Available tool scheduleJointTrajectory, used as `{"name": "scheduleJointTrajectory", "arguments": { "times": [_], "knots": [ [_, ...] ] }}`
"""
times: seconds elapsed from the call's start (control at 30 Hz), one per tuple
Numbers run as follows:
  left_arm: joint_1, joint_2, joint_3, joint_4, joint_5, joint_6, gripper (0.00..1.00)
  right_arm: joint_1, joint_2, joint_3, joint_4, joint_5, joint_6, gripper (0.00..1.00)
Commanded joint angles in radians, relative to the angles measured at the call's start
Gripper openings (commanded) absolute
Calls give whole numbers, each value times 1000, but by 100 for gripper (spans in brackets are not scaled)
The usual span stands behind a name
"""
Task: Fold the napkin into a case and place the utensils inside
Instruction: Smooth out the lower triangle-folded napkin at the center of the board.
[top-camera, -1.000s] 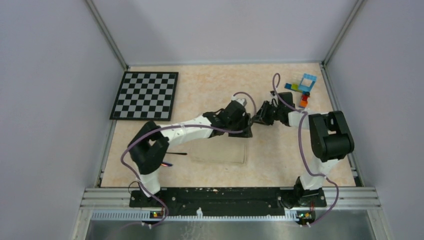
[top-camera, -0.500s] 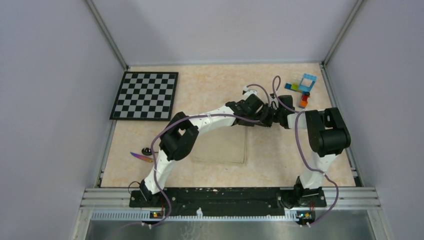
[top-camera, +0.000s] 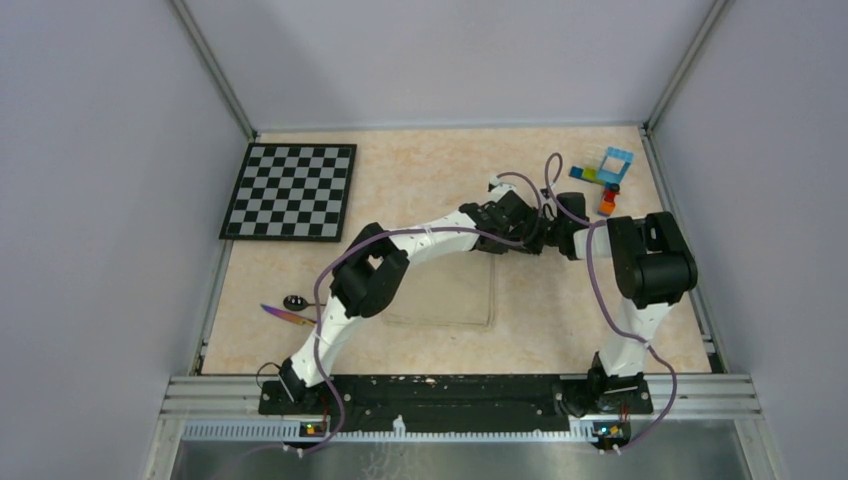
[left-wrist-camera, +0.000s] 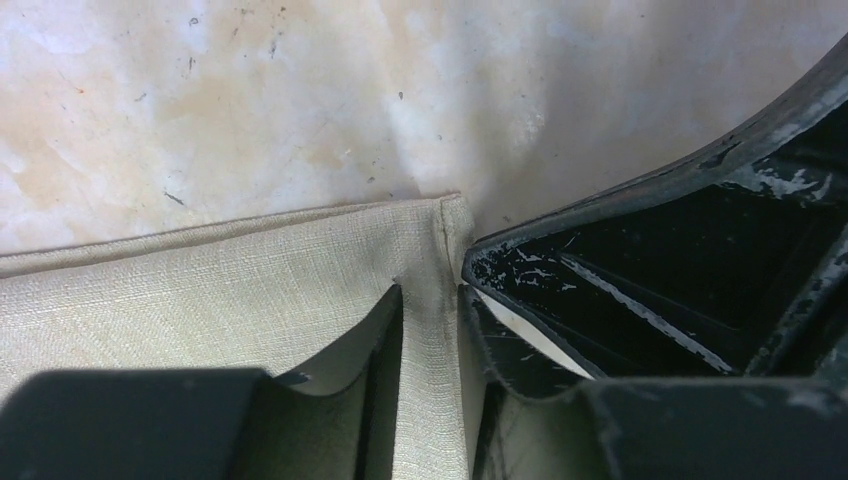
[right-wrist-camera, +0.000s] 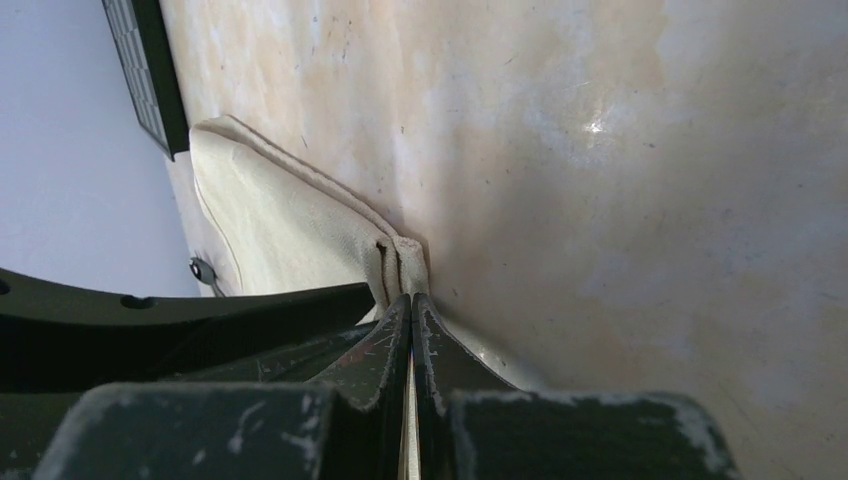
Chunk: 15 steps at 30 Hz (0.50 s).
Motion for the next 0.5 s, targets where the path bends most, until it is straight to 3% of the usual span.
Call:
{"name": "scheduleJointTrajectory", "arguments": {
  "times": [0.0, 0.23, 0.47],
  "knots": [
    [4, 23, 47, 2, -20, 5, 25, -4, 10, -8, 42, -16, -3, 0],
    [5, 12, 79, -3, -40, 27, 2, -4, 16, -13, 50, -22, -1, 0],
    [5, -77, 6, 54, -39, 28, 0, -2, 22, -17, 65, -26, 5, 0]
  ]
}}
